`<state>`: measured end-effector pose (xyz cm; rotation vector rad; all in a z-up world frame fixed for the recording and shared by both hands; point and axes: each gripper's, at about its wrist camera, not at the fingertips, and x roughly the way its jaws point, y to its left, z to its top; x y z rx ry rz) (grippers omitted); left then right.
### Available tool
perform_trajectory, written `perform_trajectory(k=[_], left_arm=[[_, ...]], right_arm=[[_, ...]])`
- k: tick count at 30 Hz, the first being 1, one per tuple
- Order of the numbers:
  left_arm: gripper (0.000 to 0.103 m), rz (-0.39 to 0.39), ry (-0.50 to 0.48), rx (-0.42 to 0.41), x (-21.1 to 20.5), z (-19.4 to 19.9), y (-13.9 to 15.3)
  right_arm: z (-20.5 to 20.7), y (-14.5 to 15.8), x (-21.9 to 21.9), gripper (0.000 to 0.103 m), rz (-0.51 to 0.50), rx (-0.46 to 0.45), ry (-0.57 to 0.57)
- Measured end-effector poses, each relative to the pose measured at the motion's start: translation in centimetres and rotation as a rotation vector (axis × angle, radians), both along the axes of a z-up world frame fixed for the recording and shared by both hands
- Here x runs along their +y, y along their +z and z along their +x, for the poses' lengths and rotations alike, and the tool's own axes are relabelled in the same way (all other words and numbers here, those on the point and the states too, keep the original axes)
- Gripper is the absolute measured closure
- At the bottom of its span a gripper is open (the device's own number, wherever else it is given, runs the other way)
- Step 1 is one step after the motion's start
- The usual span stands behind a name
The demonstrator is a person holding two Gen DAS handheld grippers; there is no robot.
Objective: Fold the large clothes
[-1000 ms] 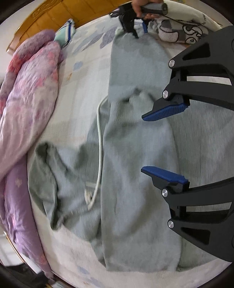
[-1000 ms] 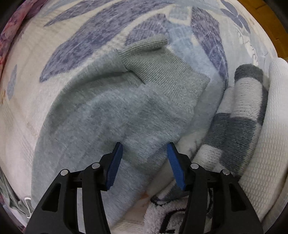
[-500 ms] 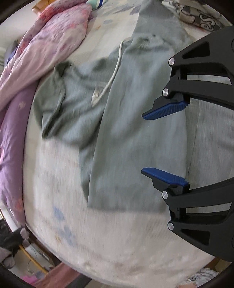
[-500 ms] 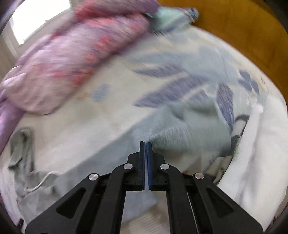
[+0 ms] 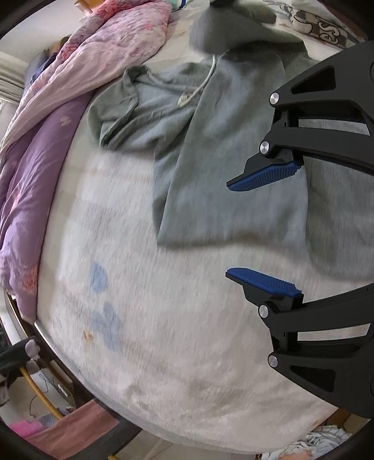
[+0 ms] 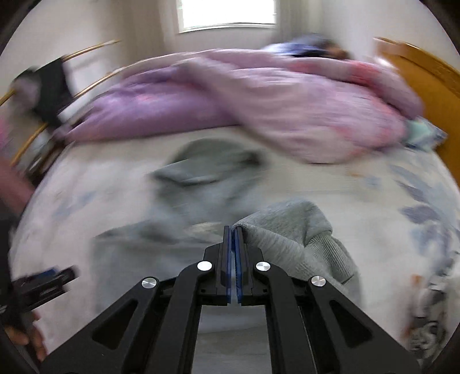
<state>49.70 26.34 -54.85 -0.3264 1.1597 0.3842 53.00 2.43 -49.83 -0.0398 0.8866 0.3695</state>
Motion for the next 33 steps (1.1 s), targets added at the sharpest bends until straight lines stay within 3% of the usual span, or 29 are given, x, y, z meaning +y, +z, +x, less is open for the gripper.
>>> perform_trajectory(k=[3, 5, 8, 11, 16, 21, 24, 28, 31, 33], left_arm=[[0.046, 0.006, 0.036, 0.001, 2.5, -1.4, -0.1], [0.046, 0.012, 0.061, 0.012, 4.0, -2.2, -0.3], [0.046, 0.011, 0.095, 0.021, 5.8, -3.4, -0.5], [0.046, -0.015, 0.093, 0.027, 6.1, -4.2, -1.0], [0.046, -0.086, -0.018, -0.007, 1.7, -3.6, -0.6], [0.045, -0.182, -0.231, -0.036, -6.0, -2.3, -0.8], [0.032, -0.229, -0.331, -0.015, -10.4, -1.6, -2.0], [0.03, -0.143, -0.456, 0.049, -15.8, -0.9, -4.5], [0.028, -0.133, -0.482, 0.105, -17.3, -0.5, -6.7], [0.028, -0.083, -0.496, 0.149, -17.9, -0.1, -8.4]], right_arm=[[-2.1, -3.3, 6.5, 0.1, 0.004, 0.067, 0.163], [-2.5, -6.3, 9.4, 0.097, -0.026, 0.182, 0.256], [-3.0, -8.1, 10.0, 0.086, 0.026, 0.287, 0.265], [-3.4, -7.1, 7.6, 0.083, 0.096, 0.33, 0.263], [-4.3, -3.5, 0.7, 0.069, 0.162, 0.279, 0.155], [-2.6, -5.3, -6.6, 0.068, 0.022, 0.293, -0.018], [-1.7, -7.3, -10.1, 0.068, -0.003, 0.33, -0.106], [-1.2, -8.9, -12.6, 0.068, 0.007, 0.367, -0.153], [-1.4, -9.6, -13.5, 0.068, 0.015, 0.379, -0.161], [-1.2, -10.1, -14.0, 0.068, 0.027, 0.387, -0.169]])
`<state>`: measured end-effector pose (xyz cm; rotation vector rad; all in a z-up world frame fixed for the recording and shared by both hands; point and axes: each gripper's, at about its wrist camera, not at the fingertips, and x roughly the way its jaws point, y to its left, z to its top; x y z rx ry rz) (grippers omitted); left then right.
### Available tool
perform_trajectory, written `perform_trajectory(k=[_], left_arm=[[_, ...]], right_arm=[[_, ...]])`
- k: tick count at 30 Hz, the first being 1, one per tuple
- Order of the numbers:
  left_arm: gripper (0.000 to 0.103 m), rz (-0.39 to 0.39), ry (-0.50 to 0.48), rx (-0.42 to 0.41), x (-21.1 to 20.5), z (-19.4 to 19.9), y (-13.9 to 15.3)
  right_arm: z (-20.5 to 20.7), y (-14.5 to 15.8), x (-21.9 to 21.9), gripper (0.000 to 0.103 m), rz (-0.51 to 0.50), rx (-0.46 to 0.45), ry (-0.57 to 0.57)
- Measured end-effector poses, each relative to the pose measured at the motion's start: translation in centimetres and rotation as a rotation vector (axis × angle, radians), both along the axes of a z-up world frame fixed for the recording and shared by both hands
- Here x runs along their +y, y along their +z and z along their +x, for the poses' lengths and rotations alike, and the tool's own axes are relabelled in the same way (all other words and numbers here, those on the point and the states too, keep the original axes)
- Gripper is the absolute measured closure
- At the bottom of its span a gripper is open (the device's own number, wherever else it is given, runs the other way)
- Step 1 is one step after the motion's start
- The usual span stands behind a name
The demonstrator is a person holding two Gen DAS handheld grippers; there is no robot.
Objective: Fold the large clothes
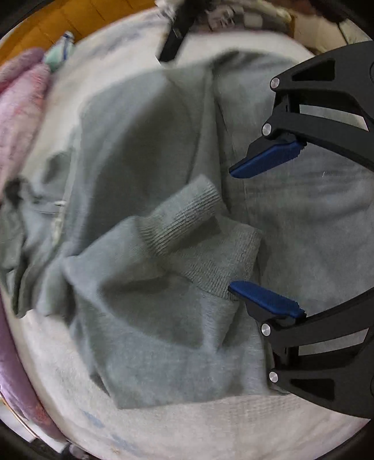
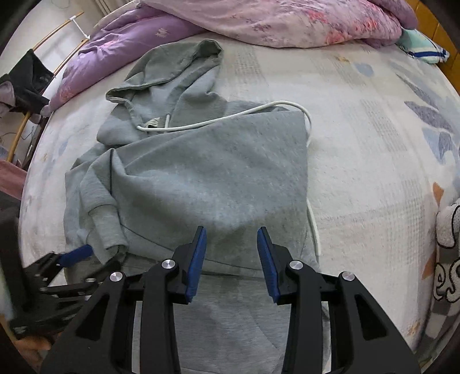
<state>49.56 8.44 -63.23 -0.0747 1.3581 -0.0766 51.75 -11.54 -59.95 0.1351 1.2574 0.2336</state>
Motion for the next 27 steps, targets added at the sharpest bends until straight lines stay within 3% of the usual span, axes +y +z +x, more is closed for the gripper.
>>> perform_trajectory(k=[1, 2, 3, 4, 5, 6, 11, 16, 18, 20, 23, 25, 26, 27], left_arm=[[0.03, 0.015, 0.002, 0.007, 0.0, 0.1, -0.4], [0.048, 0.031, 0.021, 0.02, 0.3, 0.4, -0.9], [0.055, 0.037, 0.042, 0.027, 0.9, 0.6, -1.0], [0.065, -0.013, 0.08, 0.029, 1.8, 0.7, -0.7], [0.089, -0.068, 0.119, 0.022, 2.8, 0.7, -0.3], [0.094, -0.114, 0.162, 0.017, 3.8, 0.6, 0.1], [0.094, -0.401, 0.448, -0.055, 12.2, -1.1, 3.0], [0.094, -0.377, 0.678, -0.052, 19.8, -3.5, 2.4], [0.094, -0.415, 0.768, -0.014, 22.2, -4.4, 1.0], [0.094, -0.441, 0.799, 0.004, 22.7, -4.7, 0.6], [0.092, -0.405, 0.768, 0.043, 22.0, -4.7, 0.4], [0.081, -0.387, 0.804, 0.094, 21.9, -4.6, -0.4], [0.063, -0.354, 0.813, 0.122, 22.5, -5.1, -0.5], [0.057, -0.319, 0.812, 0.14, 22.7, -5.3, -0.6]], right_arm=[[-0.2, 0.0, -0.6, 0.068, 0.004, 0.002, -0.005], [0.0, -0.1, -0.7, 0.068, 0.008, 0.002, -0.008], [0.1, -0.2, -0.8, 0.068, 0.013, 0.003, -0.011], [0.3, -0.3, -0.9, 0.068, 0.013, 0.005, -0.012], [0.4, -0.3, -0.9, 0.068, 0.014, 0.005, -0.011], [0.5, -0.3, -1.1, 0.068, 0.017, 0.006, -0.011], [1.3, -0.4, -1.4, 0.068, 0.025, 0.011, -0.005], [2.6, -0.9, -1.1, 0.067, 0.038, 0.008, 0.016], [3.4, -1.8, -1.0, 0.067, 0.001, 0.033, 0.013], [3.9, -2.4, -1.1, 0.067, -0.005, 0.038, 0.006], [4.8, -3.0, -1.2, 0.062, -0.026, 0.061, 0.008], [5.3, -3.3, -1.2, 0.06, -0.042, 0.073, 0.013], [5.6, -3.6, -1.2, 0.059, -0.04, 0.087, 0.019], [5.9, -4.2, -1.2, 0.059, -0.039, 0.103, 0.026]])
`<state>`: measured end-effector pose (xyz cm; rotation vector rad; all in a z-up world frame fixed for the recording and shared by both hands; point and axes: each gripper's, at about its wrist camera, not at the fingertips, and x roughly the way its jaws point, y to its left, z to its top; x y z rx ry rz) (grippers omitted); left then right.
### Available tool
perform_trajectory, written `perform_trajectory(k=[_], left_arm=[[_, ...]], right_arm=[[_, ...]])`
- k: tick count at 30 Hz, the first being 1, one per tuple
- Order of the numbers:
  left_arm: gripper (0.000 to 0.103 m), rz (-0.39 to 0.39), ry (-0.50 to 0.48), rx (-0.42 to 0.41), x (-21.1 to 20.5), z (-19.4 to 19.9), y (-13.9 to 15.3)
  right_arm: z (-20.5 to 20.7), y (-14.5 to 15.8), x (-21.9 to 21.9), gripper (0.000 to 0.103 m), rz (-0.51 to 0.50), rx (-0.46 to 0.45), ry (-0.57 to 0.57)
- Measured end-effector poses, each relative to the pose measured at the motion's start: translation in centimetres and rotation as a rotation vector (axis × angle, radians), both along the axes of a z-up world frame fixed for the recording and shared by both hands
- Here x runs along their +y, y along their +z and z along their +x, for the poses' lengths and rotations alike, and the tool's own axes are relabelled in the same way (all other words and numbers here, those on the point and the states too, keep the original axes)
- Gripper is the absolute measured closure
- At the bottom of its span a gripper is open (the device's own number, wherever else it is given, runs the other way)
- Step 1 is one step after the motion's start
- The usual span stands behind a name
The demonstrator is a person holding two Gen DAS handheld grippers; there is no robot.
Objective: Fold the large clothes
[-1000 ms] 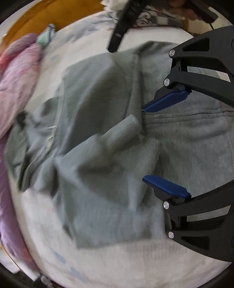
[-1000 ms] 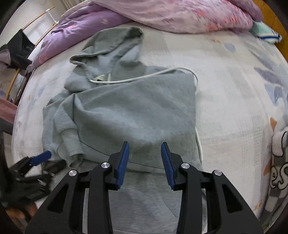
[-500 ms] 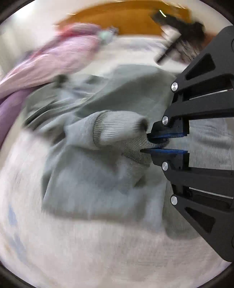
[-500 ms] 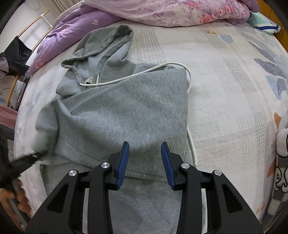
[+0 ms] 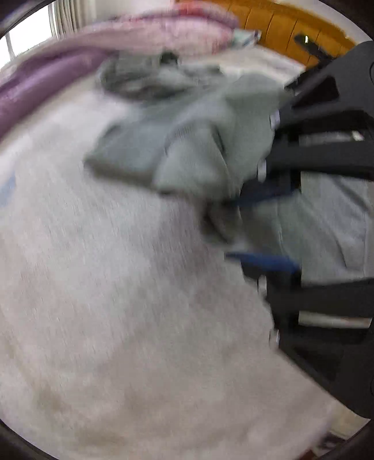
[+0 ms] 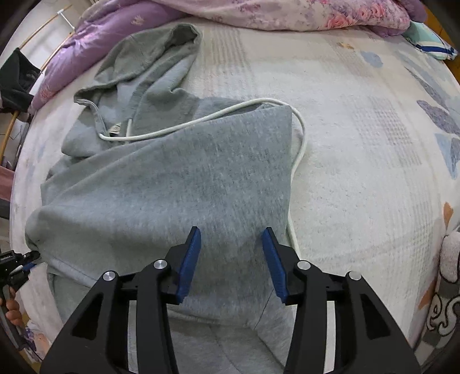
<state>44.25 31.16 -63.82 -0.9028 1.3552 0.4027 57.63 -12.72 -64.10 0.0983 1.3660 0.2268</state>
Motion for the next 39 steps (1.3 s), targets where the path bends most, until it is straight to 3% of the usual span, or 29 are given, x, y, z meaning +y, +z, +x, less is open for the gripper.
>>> perform_trajectory(k=[2, 6, 10, 13, 15, 18, 21, 25, 27, 29, 32, 37, 39], left_arm=[[0.046, 0.009, -0.006, 0.014, 0.1, -0.3, -0.2], [0.046, 0.048, -0.015, -0.04, 1.3, 0.0, 3.0], [0.046, 0.078, -0.109, -0.139, -0.3, 3.9, 7.3], [0.028, 0.089, -0.205, -0.241, -2.3, 8.8, 10.4], [0.026, 0.111, -0.273, -0.288, -4.2, 12.0, 10.9], [0.025, 0.087, -0.353, -0.316, -6.2, 17.8, 9.4], [0.024, 0.044, -0.361, -0.271, -7.0, 22.9, 6.5], [0.024, 0.16, -0.348, -0.26, -7.9, 27.6, 3.2], [0.024, 0.176, -0.387, -0.226, -8.5, 28.4, 1.1], [0.024, 0.136, -0.415, -0.201, -8.6, 28.6, -0.7], [0.023, 0.115, -0.361, -0.261, -8.2, 29.0, -1.4], [0.02, 0.13, -0.358, -0.326, -8.4, 29.5, -1.9], [0.019, 0.07, -0.312, -0.386, -7.7, 30.1, -1.5]], right_arm=[[0.5, -1.5, 0.0, 0.059, -0.011, 0.063, 0.006], [1.4, -1.6, -0.3, 0.059, -0.003, 0.114, 0.004], [3.5, 2.5, -0.3, 0.059, 0.075, 0.044, -0.008], [6.5, 5.6, 0.5, 0.058, 0.12, -0.033, 0.011], [9.2, 6.5, 1.2, 0.056, 0.159, -0.066, 0.013], [13.3, 6.7, 2.5, 0.055, 0.219, -0.094, -0.001], [16.9, 5.5, 3.1, 0.053, 0.305, -0.085, -0.046], [21.5, 2.4, 3.6, 0.049, 0.35, -0.025, -0.114], [23.2, 1.5, 3.9, 0.049, 0.365, -0.016, -0.116], [25.0, 0.2, 4.4, 0.048, 0.378, -0.005, -0.109], [26.6, -1.4, 5.4, 0.048, 0.342, 0.017, -0.098], [28.5, -3.5, 6.3, 0.048, 0.374, 0.033, -0.098], [28.9, -3.8, 6.8, 0.046, 0.367, 0.02, -0.074]])
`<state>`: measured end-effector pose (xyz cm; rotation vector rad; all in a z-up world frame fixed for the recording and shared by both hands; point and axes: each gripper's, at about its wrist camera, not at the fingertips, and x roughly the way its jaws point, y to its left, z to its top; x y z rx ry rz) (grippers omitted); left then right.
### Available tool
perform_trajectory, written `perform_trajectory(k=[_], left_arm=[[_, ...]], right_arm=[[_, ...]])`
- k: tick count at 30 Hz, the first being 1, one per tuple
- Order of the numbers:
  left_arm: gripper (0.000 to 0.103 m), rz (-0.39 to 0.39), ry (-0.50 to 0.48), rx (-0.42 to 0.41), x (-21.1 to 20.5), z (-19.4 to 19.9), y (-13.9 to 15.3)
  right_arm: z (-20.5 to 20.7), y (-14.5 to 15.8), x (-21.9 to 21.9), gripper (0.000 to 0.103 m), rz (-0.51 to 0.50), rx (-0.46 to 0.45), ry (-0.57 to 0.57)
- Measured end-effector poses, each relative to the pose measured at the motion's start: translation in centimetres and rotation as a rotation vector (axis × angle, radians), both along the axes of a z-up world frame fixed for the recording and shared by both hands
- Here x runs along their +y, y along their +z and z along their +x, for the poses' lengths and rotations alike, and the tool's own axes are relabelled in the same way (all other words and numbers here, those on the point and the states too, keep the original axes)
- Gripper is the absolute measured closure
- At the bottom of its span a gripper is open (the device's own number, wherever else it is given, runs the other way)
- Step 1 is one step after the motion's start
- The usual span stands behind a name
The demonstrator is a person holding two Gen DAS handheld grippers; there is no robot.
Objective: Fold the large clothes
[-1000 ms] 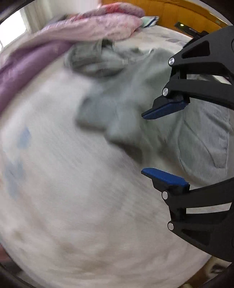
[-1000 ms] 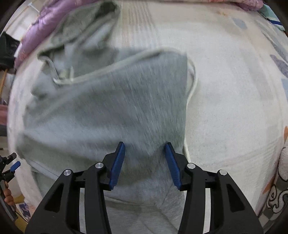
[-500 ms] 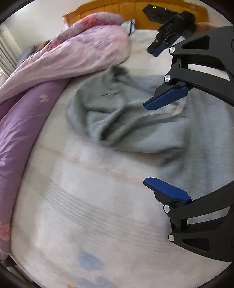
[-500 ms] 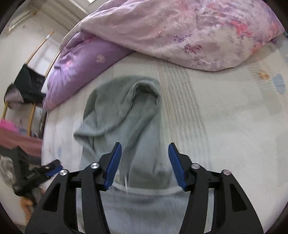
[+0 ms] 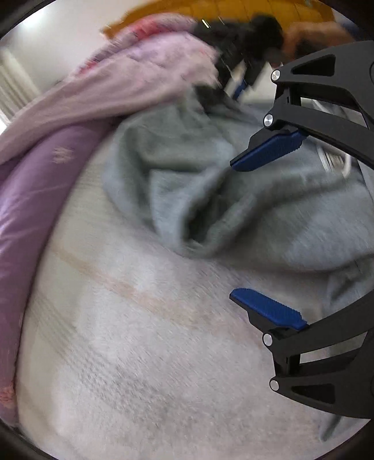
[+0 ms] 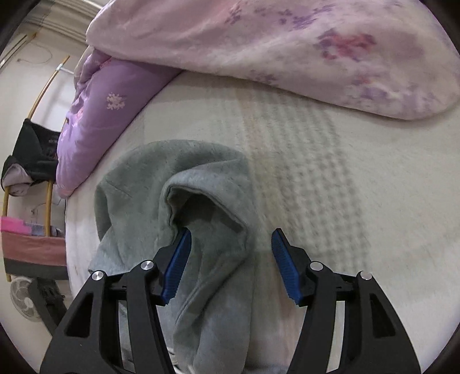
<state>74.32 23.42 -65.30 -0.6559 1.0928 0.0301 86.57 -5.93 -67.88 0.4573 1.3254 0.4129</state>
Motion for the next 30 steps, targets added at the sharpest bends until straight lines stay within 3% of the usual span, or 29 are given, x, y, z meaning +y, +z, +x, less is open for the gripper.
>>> perform_trajectory(k=[5, 7, 9, 10, 11, 12, 14, 17, 20, 23, 26, 30], left_arm=[[0.018, -0.004, 0.046, 0.088, 2.0, 3.1, -1.4], [0.021, 0.057, 0.02, 0.107, 1.5, 4.2, -1.1], [0.045, 0.139, -0.012, 0.123, 0.9, 4.8, -0.8], [0.076, 0.117, -0.038, 0.108, 0.9, 4.9, -0.6], [0.085, 0.093, -0.04, 0.099, 1.1, 4.8, -0.4], [0.087, 0.103, -0.043, 0.088, 1.1, 4.7, 0.1], [0.09, 0.136, -0.053, 0.045, 1.3, 4.0, 1.6], [0.09, 0.123, -0.056, -0.036, 1.6, 1.8, 4.8], [0.09, 0.133, -0.081, -0.113, 1.8, -2.4, 8.3], [0.09, 0.134, -0.127, -0.156, 1.0, -8.1, 10.7], [0.089, 0.131, -0.177, -0.121, -1.4, -12.7, 10.8], [0.082, 0.111, -0.206, 0.03, -4.4, -18.0, 7.9]], right_arm=[[0.8, -0.2, 0.3, 0.048, 0.015, -0.027, 0.025], [1.0, -0.2, 0.5, 0.06, 0.03, -0.035, 0.041], [1.0, -0.3, 0.7, 0.083, -0.001, -0.046, 0.05], [0.8, -0.3, 0.4, 0.087, 0.01, -0.05, 0.051], [0.7, -0.2, -0.2, 0.093, 0.042, -0.053, 0.039], [0.5, 0.2, -0.6, 0.094, 0.065, -0.064, 0.031], [-0.3, 1.7, -1.1, 0.095, 0.081, -0.118, 0.038], [-2.8, 5.8, -1.6, 0.095, 0.11, -0.253, 0.089], [-7.2, 10.0, -2.2, 0.096, 0.125, -0.364, 0.147], [-12.5, 12.4, -3.0, 0.096, 0.122, -0.405, 0.193], [-19.9, 12.3, -4.4, 0.095, 0.082, -0.347, 0.23], [-26.1, 8.9, -4.6, 0.086, -0.036, -0.16, 0.282]])
